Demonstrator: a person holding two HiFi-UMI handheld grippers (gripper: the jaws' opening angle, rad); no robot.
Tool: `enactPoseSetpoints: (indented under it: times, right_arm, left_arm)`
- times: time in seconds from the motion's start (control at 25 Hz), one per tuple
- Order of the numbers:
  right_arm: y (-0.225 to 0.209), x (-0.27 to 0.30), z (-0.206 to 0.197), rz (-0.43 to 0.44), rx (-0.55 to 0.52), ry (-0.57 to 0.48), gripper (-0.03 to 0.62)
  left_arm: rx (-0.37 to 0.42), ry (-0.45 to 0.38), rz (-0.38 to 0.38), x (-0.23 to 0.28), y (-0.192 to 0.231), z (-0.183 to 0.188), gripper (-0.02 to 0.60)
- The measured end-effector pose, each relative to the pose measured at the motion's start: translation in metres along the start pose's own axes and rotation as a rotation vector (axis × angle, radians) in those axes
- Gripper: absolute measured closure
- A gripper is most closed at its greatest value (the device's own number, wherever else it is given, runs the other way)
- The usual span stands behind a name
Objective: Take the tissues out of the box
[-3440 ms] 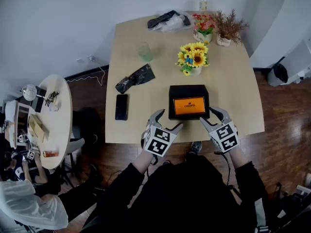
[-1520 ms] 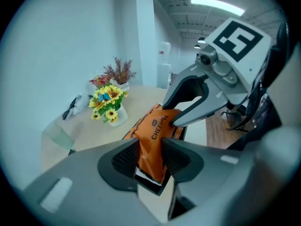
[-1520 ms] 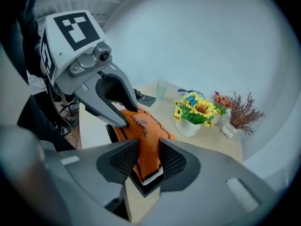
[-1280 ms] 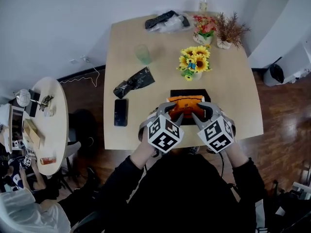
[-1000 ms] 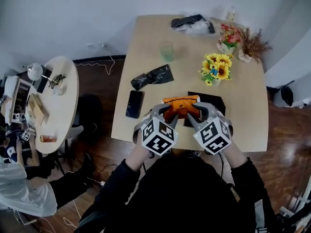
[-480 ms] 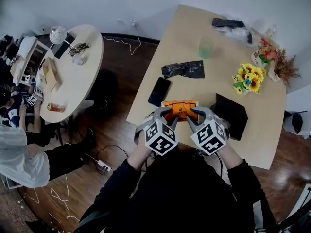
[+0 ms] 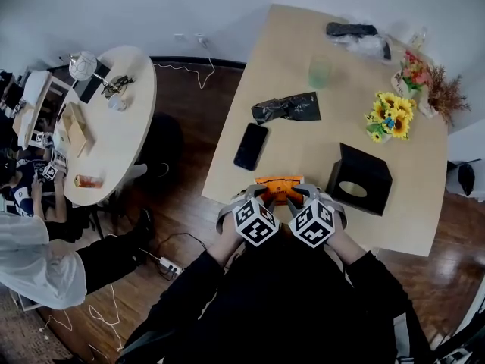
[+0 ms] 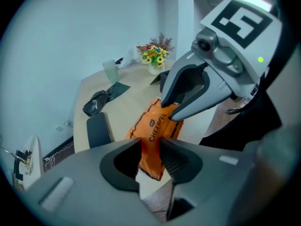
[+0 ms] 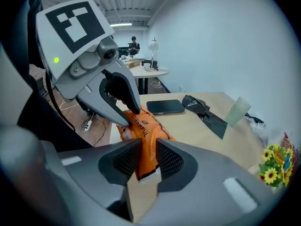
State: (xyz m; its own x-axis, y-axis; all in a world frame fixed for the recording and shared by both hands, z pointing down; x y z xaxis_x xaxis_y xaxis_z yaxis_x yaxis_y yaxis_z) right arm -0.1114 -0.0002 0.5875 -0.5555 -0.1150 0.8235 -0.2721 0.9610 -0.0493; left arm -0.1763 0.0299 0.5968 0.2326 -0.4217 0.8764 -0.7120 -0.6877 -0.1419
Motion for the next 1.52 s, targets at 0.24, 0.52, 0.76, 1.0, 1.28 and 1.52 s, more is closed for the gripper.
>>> enactPoseSetpoints:
  times: [0.24,0.52,0.76,1.0,1.28,1.52]
  right_arm:
    - [0.003,0.013,-0.014,0.002,0.029,0.034,0.5]
    - [-0.003,0.016,-0.015,0.018,0.074,0.022,0.491]
    - [-0.017,-0.02,0.009,-0.048,0.074,-0.172,0.482]
    - [-0.053,-0.095,0.045,0.005,0.279,-0.452,0.537]
    - [-0.091,-0.21,0.061,-0.027,0.337,-0.757,0.553]
    - [-0.115,-0.291,0.032,-0.203,0.391,-0.922,0.56]
  left_arm:
    - [0.041,0.015,-0.016,0.013,-0.008,-0.006,0.485]
    - [-0.057,-0.045,-0.005,0.015,-0.001,-0.009,0.458]
    - [-0.307,-0.165,0.088,-0.025,0.017,-0.024,0.322]
    - [-0.466,-0.498,0.284,-0.122,0.031,0.016,0.333]
    - [-0.262,-0.747,0.319,-0.178,0.013,0.139,0.379]
    - [-0.195,-0.931,0.309,-0.195,0.008,0.214,0.424]
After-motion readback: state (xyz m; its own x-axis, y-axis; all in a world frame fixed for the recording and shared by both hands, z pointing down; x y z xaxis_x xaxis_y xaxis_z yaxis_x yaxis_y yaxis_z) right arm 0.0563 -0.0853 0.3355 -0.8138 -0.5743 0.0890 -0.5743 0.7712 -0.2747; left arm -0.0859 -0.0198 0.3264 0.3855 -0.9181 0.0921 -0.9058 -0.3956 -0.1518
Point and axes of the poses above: the fingertips, and each gripper's own axes: x forward along the fingers, y to its left, z out of its top, the point moved 4 cm from there along -x, backward along the fingers, and after that the axes turned 12 degrees about x, right-handed, at the moved point
